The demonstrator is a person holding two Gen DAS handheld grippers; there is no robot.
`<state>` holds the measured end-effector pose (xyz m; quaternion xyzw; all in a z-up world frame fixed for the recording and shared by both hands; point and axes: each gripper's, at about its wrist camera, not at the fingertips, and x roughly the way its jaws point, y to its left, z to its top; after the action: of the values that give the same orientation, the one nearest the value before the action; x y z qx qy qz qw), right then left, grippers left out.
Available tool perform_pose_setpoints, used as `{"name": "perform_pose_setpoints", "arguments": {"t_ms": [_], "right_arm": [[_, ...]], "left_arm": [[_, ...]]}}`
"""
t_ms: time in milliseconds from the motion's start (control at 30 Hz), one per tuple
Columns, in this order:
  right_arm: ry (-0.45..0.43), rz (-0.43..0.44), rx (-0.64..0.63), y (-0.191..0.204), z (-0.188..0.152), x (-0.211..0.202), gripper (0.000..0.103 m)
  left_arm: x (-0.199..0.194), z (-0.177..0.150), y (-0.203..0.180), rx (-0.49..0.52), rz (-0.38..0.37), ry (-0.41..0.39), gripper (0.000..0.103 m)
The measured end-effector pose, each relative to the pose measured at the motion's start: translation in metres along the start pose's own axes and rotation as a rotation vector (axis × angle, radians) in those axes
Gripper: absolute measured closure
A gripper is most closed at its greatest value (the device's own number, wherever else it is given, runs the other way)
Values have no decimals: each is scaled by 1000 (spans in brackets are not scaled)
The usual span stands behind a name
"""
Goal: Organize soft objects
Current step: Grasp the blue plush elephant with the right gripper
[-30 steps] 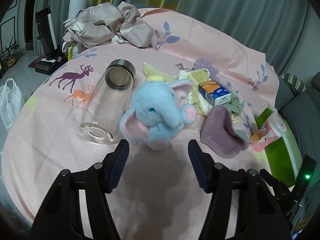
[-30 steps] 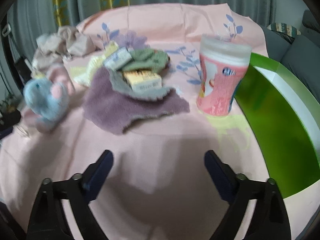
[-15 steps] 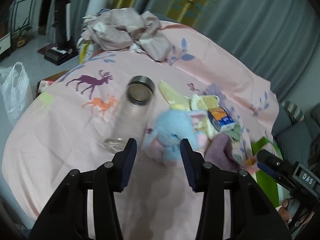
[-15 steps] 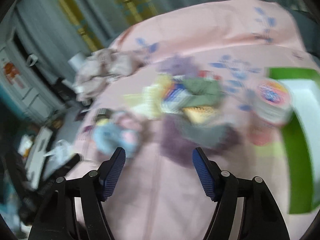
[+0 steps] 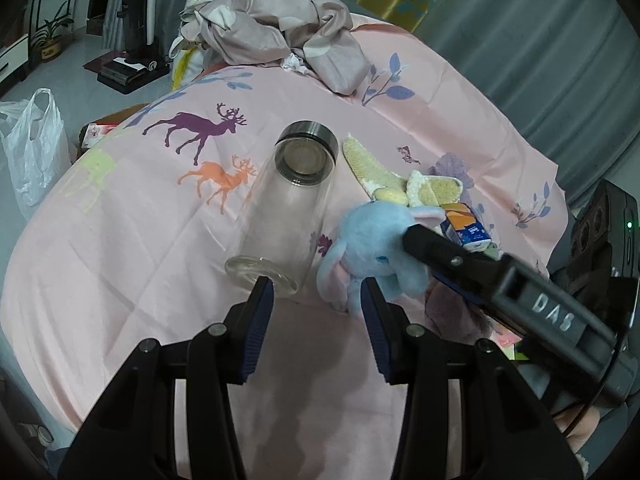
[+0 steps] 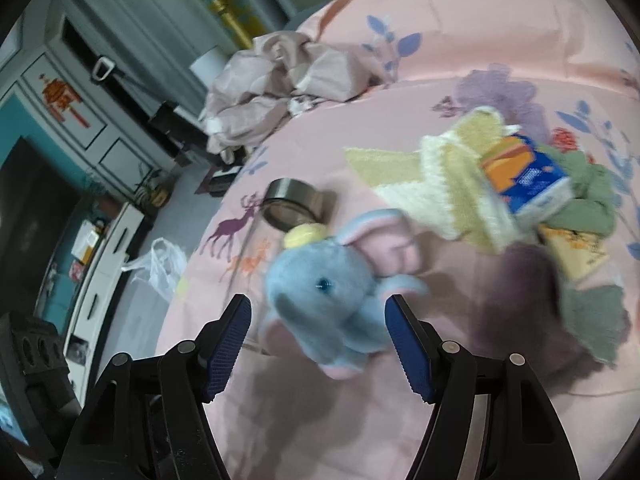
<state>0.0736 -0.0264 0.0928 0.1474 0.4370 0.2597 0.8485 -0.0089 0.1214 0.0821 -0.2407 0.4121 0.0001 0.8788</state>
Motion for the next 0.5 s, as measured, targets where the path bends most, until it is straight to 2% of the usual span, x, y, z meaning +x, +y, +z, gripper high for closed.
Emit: {"name": "perform_pose_setpoints", "arguments": {"t_ms": [33, 133, 200, 233, 367, 433, 500], "right_arm": [[6, 2, -14, 2, -1, 4, 34], [30, -12, -41, 4, -4, 18, 62], [-1, -6, -41, 1, -6, 17, 67], [-20, -8, -39, 1, -6, 13, 74], [-58, 1, 7, 3, -10, -18, 79], [-74, 4, 31, 3, -13, -36, 80], [-85, 3, 73, 0, -19, -53, 80]], "left_arm": [[1, 0, 1, -4, 4, 5, 60], [3, -1, 1, -8, -2, 24, 59], [4, -2, 0, -3, -3, 29, 59], [4, -3, 0, 3, -4, 32, 59], [7, -6, -7, 27, -29, 51, 56], [11, -7, -12, 49, -31, 65, 47], [13, -11, -16, 49, -83, 86, 46]]}}
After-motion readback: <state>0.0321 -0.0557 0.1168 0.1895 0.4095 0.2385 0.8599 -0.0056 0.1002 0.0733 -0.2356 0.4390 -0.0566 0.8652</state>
